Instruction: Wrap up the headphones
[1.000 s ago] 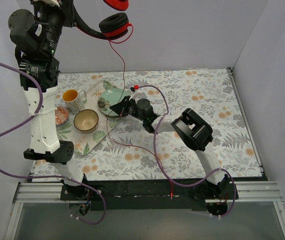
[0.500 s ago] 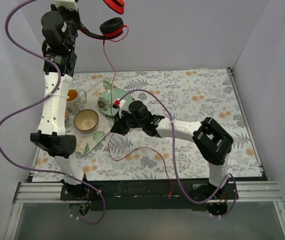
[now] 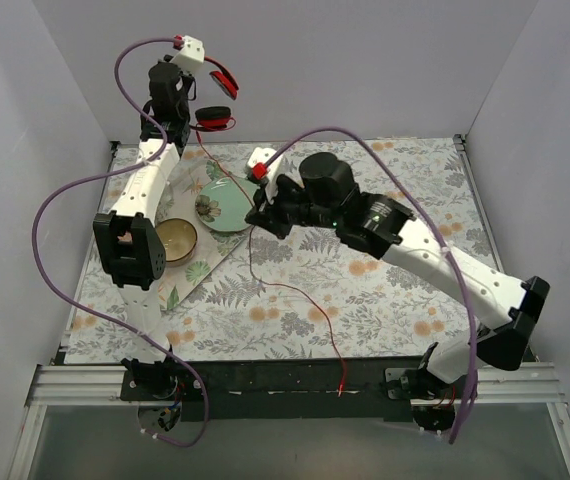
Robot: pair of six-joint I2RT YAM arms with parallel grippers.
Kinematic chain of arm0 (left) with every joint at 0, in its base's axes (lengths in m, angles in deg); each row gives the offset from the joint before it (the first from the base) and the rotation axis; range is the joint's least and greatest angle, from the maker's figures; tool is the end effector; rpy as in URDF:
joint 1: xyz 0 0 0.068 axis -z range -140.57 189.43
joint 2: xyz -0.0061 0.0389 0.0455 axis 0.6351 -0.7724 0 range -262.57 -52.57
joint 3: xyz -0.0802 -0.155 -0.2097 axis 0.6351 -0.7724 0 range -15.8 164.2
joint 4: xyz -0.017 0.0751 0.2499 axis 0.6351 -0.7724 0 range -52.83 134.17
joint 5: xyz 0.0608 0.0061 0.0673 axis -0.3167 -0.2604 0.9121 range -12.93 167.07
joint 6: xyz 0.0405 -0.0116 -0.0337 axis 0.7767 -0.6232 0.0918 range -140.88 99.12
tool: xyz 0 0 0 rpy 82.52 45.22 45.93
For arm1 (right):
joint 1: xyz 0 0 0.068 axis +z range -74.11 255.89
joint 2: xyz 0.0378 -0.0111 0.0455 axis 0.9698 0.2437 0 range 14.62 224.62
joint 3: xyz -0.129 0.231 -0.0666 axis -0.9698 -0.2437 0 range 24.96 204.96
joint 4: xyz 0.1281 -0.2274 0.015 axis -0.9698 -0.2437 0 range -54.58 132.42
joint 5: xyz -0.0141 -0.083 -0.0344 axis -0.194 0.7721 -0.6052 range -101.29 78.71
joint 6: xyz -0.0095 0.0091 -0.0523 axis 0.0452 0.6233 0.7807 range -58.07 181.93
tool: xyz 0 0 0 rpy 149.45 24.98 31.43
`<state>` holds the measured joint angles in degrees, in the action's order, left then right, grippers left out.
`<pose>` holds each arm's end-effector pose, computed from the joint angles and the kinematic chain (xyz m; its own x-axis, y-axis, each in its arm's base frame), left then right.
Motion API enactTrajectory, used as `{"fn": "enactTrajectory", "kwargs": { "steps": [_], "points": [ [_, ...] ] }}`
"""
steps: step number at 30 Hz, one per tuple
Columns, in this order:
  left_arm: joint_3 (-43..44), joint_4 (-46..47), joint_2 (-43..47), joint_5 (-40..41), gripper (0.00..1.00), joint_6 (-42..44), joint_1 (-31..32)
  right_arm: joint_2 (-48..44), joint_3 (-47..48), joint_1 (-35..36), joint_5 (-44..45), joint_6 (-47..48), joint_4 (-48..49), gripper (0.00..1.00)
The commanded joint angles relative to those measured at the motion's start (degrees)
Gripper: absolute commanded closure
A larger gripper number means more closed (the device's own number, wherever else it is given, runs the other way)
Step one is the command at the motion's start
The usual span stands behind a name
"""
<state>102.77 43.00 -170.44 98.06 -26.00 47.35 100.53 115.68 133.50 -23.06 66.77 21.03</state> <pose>0.4918 -0.0555 0.4090 0.0122 -0.0859 -0.9962 -0.2259 0.9703 -0.0864 0.1785 0.2949 0.4261 -0.0738 -0.2702 -0.9600 -0.9410 0.3378 -0.0228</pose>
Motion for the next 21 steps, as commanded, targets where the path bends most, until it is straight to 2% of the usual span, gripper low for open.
{"fn": "enactTrajectory", "kwargs": {
  "steps": [1,4,7,13,17,21],
  "points": [
    [-1.4,9.0,6.0,-1.0,1.00,2.7,-0.1,-3.8,8.0,-1.0,13.2,5.8,-9.0,0.99],
    [-7.3,9.1,8.2,-4.2,1.00,3.1,0.1,-4.4,12.2,-2.5,18.7,8.2,-9.7,0.99],
    [-14.3,9.8,10.8,-6.5,1.00,4.9,1.2,-4.6,15.6,-5.7,19.4,9.2,-10.2,0.99],
    [-24.8,8.0,16.2,-12.1,1.00,4.9,3.7,-2.3,20.8,-10.4,26.4,14.7,-5.9,0.99],
    [-27.7,1.4,20.5,-17.3,1.00,3.5,5.5,1.0,25.4,-18.7,23.0,14.6,-5.0,0.99],
    [-34.0,-3.4,24.8,-19.3,1.00,4.9,10.1,4.6,29.8,-23.3,17.8,14.6,-3.1,0.99]
  ]
}}
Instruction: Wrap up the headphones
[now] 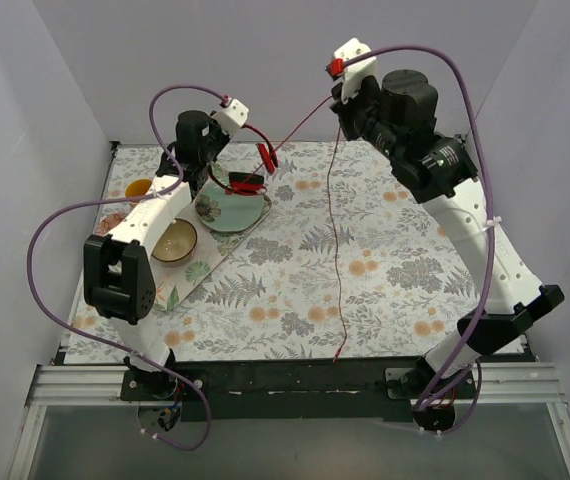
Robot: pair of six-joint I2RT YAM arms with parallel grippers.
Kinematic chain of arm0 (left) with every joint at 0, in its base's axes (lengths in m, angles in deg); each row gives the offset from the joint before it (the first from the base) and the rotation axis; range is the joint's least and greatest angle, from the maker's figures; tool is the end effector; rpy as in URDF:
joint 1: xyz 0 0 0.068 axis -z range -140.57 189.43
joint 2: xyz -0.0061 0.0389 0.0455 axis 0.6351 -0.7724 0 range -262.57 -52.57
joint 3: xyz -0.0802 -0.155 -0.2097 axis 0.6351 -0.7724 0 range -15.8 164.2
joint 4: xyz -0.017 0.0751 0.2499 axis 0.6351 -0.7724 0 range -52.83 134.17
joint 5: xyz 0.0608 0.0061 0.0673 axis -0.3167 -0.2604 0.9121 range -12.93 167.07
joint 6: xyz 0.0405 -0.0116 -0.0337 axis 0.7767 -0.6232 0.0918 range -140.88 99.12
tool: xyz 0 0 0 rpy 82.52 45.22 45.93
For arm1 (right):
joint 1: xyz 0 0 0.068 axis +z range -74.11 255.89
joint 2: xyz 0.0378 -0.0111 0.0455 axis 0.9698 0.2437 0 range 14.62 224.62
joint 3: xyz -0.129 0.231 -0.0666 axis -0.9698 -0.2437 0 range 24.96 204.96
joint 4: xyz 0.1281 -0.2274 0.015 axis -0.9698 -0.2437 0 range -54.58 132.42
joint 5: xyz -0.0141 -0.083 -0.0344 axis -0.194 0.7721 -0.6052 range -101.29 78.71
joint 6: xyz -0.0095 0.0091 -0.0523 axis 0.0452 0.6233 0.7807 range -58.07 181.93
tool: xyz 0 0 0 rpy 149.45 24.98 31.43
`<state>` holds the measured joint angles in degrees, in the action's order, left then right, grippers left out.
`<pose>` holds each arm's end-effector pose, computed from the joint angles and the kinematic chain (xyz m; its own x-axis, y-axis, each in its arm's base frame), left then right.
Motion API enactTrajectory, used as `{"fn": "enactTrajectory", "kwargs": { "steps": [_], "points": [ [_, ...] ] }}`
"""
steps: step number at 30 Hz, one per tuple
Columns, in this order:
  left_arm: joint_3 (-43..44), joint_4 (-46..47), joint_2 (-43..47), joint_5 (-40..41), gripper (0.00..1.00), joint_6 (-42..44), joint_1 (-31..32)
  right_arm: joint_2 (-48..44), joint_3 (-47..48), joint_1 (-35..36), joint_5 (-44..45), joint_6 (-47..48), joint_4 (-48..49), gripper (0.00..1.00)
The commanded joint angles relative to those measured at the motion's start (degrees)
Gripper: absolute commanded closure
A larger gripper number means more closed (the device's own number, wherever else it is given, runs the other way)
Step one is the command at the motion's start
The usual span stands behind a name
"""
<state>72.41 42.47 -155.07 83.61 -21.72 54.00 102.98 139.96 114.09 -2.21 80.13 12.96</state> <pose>0.4215 -0.1053 0.3388 -0.2686 0.0547 -0.9617 0.1401 0.9900 0.0172 0.2499 0.1895 0.5355 0.1154 -0.3016 -0.9464 -0.4745 0.8203 -0.3192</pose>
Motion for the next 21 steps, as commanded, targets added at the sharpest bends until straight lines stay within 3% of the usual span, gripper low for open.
{"fn": "enactTrajectory", "kwargs": {
  "steps": [1,11,21],
  "points": [
    [-4.4,-5.1,10.4,-5.6,1.00,0.7,4.3,4.0,7.6,-4.5,-2.9,1.5,5.0,0.99],
    [-4.4,-19.3,17.2,-19.8,1.00,-6.6,7.1,8.4,8.3,-18.4,-11.5,-4.5,7.3,0.99],
    [-1.5,-26.3,17.1,-25.1,1.00,-7.3,8.3,10.9,9.9,-23.1,-16.0,-7.2,8.2,0.99]
  ]
}}
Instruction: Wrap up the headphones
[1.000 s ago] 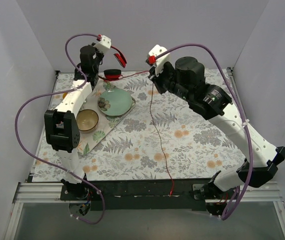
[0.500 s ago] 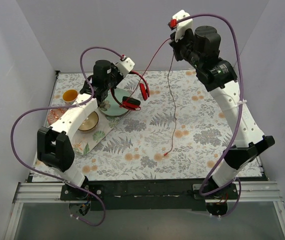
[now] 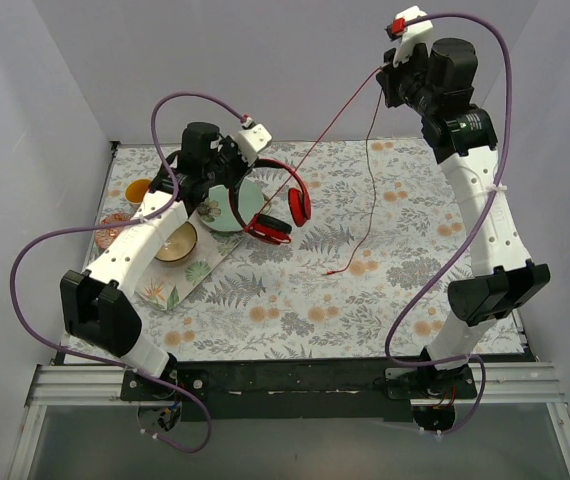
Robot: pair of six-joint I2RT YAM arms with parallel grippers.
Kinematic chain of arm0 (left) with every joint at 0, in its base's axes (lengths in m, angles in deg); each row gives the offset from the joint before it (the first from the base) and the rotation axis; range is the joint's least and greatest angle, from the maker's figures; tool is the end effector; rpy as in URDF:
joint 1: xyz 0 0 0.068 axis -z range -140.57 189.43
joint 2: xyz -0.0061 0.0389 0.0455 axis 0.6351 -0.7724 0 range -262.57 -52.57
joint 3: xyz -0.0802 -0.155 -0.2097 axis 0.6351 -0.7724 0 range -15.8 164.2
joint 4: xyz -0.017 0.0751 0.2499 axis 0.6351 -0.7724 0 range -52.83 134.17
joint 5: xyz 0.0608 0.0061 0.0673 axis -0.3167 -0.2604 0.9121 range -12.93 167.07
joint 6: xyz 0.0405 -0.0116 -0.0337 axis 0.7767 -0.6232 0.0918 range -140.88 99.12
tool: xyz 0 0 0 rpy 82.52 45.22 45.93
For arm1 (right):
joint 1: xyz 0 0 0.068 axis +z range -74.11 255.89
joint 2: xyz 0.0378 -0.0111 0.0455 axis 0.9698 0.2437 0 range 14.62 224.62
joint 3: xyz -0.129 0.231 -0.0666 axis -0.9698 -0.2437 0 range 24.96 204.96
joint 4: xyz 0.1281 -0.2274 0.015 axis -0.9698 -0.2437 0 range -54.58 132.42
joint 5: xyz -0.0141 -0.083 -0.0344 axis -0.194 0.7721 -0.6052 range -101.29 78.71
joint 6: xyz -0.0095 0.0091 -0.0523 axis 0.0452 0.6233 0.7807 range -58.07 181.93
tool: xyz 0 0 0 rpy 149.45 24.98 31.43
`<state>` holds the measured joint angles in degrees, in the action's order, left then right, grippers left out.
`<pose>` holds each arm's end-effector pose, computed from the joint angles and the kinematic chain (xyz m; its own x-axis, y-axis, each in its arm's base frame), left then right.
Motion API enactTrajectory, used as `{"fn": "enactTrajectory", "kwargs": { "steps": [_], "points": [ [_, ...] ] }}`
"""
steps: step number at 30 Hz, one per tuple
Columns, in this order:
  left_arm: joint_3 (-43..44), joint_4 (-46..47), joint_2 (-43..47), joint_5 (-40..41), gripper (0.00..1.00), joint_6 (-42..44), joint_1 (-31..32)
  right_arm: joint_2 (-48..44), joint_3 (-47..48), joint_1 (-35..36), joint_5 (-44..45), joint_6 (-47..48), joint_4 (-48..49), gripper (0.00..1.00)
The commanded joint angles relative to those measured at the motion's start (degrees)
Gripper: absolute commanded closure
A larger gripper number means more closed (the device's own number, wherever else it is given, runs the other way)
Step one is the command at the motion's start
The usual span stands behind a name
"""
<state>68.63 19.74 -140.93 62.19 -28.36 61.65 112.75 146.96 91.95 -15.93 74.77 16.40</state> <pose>0.3264 -0.1431 0.3690 -0.5108 0.0727 -0.8566 0.5126 0.8257 -0.2356 0.3514 0.1042 0.5247 0.0435 -0.2179 -0.9750 -0.3526 0.9098 -0.2190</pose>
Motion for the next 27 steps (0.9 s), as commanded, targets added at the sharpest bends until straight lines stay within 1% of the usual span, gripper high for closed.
{"fn": "enactTrajectory", "kwargs": {
  "steps": [1,4,7,9,13,17,21,26,27],
  "points": [
    [2.5,-4.0,2.8,-3.8,1.00,-0.9,0.8,1.5,3.2,-0.9,-4.2,-2.0,5.1,0.99],
    [3.7,-5.6,2.2,-4.8,1.00,-1.6,1.9,2.2,2.5,-0.8,-6.6,-3.5,6.3,0.99],
    [5.0,-6.6,2.5,-6.3,1.00,-2.7,2.1,2.5,1.2,-1.3,-5.6,-4.1,7.5,0.99],
    [5.8,-7.2,2.8,-6.7,1.00,-3.0,2.1,2.5,-0.2,-2.8,-6.2,-5.5,8.2,0.99],
    [6.9,-9.8,2.8,-9.1,1.00,-3.0,2.1,4.3,0.3,-5.9,-12.2,-9.6,8.9,0.99],
    [7.8,-10.6,2.8,-10.0,1.00,-3.4,2.1,5.8,1.5,-7.1,-12.7,-10.0,8.0,0.99],
    [9.1,-11.5,2.8,-11.0,1.00,-4.5,2.1,5.0,-1.7,-7.1,-12.3,-9.9,9.3,0.99],
    [13.2,-15.0,2.8,-17.3,1.00,-6.7,2.1,5.1,-3.6,-7.1,-12.1,-9.2,9.3,0.99],
    [14.4,-16.3,2.7,-20.3,1.00,-7.4,2.1,5.1,-4.1,-7.1,-12.4,-9.2,9.5,0.99]
  ]
}}
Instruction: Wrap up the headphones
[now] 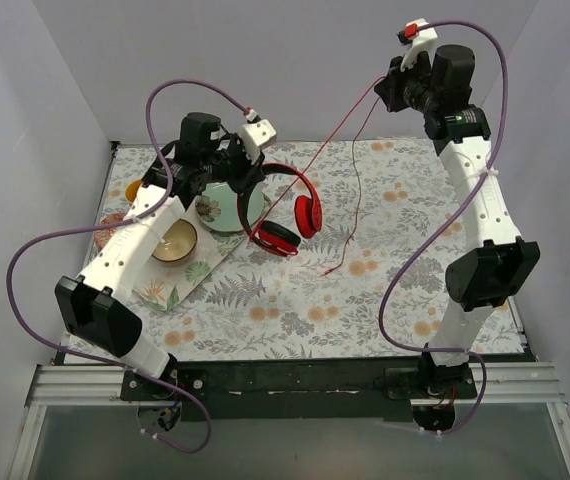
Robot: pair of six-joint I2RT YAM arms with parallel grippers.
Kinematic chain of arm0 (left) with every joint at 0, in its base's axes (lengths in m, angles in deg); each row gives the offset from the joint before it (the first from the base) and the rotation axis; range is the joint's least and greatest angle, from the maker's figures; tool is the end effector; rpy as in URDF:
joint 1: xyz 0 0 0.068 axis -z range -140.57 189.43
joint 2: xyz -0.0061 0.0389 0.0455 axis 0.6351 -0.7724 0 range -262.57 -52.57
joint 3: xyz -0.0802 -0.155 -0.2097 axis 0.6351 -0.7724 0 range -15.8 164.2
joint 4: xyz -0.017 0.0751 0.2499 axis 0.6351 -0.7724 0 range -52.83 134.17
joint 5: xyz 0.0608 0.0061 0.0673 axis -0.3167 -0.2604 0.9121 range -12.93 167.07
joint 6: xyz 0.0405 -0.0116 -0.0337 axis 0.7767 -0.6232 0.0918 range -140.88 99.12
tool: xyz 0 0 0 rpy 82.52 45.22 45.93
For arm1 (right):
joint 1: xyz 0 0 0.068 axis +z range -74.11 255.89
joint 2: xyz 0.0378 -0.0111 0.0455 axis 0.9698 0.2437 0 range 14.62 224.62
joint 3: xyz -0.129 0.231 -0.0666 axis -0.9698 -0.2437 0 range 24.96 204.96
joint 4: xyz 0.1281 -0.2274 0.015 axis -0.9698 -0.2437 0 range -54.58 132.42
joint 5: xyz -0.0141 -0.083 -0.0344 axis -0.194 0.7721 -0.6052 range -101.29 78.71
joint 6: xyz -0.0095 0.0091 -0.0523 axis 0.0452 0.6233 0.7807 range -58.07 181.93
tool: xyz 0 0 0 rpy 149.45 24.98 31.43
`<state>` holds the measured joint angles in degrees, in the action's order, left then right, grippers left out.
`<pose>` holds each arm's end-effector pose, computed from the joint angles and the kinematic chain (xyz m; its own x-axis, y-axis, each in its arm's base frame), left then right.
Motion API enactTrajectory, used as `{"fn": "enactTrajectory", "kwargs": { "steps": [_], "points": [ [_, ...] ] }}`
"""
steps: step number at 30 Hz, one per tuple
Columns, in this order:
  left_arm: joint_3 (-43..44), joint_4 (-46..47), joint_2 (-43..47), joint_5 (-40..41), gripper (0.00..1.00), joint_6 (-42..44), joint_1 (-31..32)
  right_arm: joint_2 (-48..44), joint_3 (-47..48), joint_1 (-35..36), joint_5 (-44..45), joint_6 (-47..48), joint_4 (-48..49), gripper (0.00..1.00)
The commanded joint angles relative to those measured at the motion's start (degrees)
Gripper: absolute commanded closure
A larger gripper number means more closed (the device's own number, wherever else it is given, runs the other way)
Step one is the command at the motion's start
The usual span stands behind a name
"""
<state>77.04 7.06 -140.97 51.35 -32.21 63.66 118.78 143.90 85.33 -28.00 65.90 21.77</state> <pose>0.3051 -0.1542 0.3989 -0.6207 0.0852 -0.7794 0.5925 0.7020 -0.3951 0.4065 0.0780 0.4789 -0.0701 -0.0787 -0.9944 -0.4451 0.8946 -0.0394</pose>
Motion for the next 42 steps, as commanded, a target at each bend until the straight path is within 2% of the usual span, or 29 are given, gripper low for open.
{"fn": "enactTrajectory", "kwargs": {
  "steps": [1,5,6,9,10,12,13,14,18,21,24,25,26,42],
  "points": [
    [7.0,-4.1,2.7,-10.7,1.00,-4.4,0.1,-0.8,-2.5,-0.6,-2.4,-0.4,5.0,0.99],
    [12.4,-3.9,2.4,-15.3,1.00,-11.0,0.1,-0.5,-7.1,0.4,-10.5,-1.9,8.7,0.99],
    [14.7,-2.0,2.2,-13.9,1.00,-16.1,0.1,-0.7,-8.4,1.2,-13.3,-1.7,9.8,0.99],
    [21.6,0.7,1.1,-11.6,1.00,-22.7,0.1,-2.5,-16.9,6.0,-16.6,0.7,16.2,0.99],
    [23.7,0.9,0.2,-9.5,1.00,-26.2,0.1,-3.3,-19.9,8.6,-17.1,1.2,18.8,0.95],
    [28.2,1.0,-1.0,-6.9,1.00,-28.6,0.1,-5.5,-28.9,10.4,-19.3,-1.1,30.9,0.92],
    [31.7,1.1,-2.0,-4.6,1.00,-29.8,0.1,-6.2,-31.9,11.7,-19.8,-5.6,36.5,0.91],
    [33.4,1.2,-2.6,-3.4,1.00,-30.1,0.1,-6.8,-37.1,12.4,-20.0,-7.6,45.3,0.91],
    [39.9,1.4,-4.7,1.0,1.00,-30.2,0.1,-5.4,-44.0,16.2,-19.2,-14.9,62.8,0.87],
    [43.7,1.8,-6.0,4.9,1.00,-29.5,0.1,-2.6,-45.4,19.0,-18.9,-19.2,71.0,0.80],
    [44.4,2.6,-6.0,8.0,1.00,-28.7,0.1,0.7,-45.3,20.8,-17.6,-22.6,75.6,0.68],
    [44.4,2.8,-6.1,8.6,1.00,-28.6,0.1,1.6,-45.4,21.4,-17.2,-23.7,76.8,0.60],
    [44.6,3.0,-6.0,9.4,1.00,-28.0,0.1,3.4,-45.5,21.6,-17.2,-24.7,77.9,0.58],
    [51.3,6.9,-6.7,20.0,1.00,-26.9,0.1,10.8,-54.9,24.4,-12.7,-30.6,84.5,0.52]
  ]
}}
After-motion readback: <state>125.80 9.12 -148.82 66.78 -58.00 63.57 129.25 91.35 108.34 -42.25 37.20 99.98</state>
